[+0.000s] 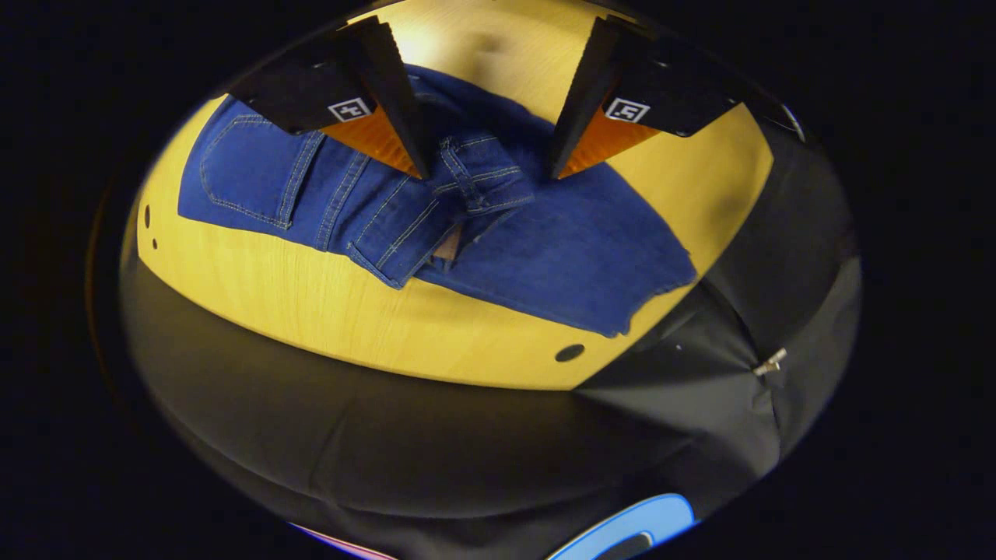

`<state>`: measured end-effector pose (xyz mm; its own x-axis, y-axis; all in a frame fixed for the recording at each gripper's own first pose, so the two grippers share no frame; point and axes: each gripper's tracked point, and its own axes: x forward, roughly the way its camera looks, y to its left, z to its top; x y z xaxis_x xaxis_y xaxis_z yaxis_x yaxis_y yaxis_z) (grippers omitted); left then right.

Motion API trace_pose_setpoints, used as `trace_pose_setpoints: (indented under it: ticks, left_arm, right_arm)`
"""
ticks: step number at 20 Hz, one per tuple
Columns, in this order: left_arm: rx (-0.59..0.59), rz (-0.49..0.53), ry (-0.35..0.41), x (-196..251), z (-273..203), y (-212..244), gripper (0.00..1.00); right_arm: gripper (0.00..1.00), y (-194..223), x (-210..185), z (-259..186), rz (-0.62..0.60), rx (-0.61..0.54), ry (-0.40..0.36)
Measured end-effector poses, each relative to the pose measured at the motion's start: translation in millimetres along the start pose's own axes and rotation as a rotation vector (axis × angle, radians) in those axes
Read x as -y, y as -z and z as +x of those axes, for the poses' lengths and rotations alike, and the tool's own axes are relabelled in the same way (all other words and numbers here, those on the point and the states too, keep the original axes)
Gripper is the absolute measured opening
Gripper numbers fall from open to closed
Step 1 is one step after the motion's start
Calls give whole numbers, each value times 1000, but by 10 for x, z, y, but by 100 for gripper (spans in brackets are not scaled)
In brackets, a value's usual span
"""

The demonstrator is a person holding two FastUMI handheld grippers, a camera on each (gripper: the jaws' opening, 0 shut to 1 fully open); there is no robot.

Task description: Grasp the waist and the cuffs of the jeans and fold them to make the two legs overlap; first hold the waist and fold one-third of the jeans toward the cuffs, then hold the cuffs and fold the remaining one-third in the same direction to finish folding.

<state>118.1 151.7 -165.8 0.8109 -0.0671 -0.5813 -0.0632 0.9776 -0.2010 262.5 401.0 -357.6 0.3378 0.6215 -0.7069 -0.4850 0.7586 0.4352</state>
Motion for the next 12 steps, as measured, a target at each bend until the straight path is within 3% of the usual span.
trace_pose_setpoints:
  ticks: [3,4,5,8,12]
  left_arm:
    - [-107,-53,-35,-286,439,55,96]
    - [-146,-70,-54,-384,615,21,96]
    - [-159,-82,-59,-474,810,-59,96]
    - [-314,-152,-87,-793,1418,-36,96]
    - [-546,-98,-200,-1364,2073,200,97]
  right_arm:
    - [92,-252,-177,-700,48,131,-94]
    - [82,-280,-140,-956,43,167,-103]
    - [91,-237,-84,-1182,22,196,-100]
    - [91,5,270,-1704,-24,220,-33]
    - [90,424,682,-2072,34,205,44]
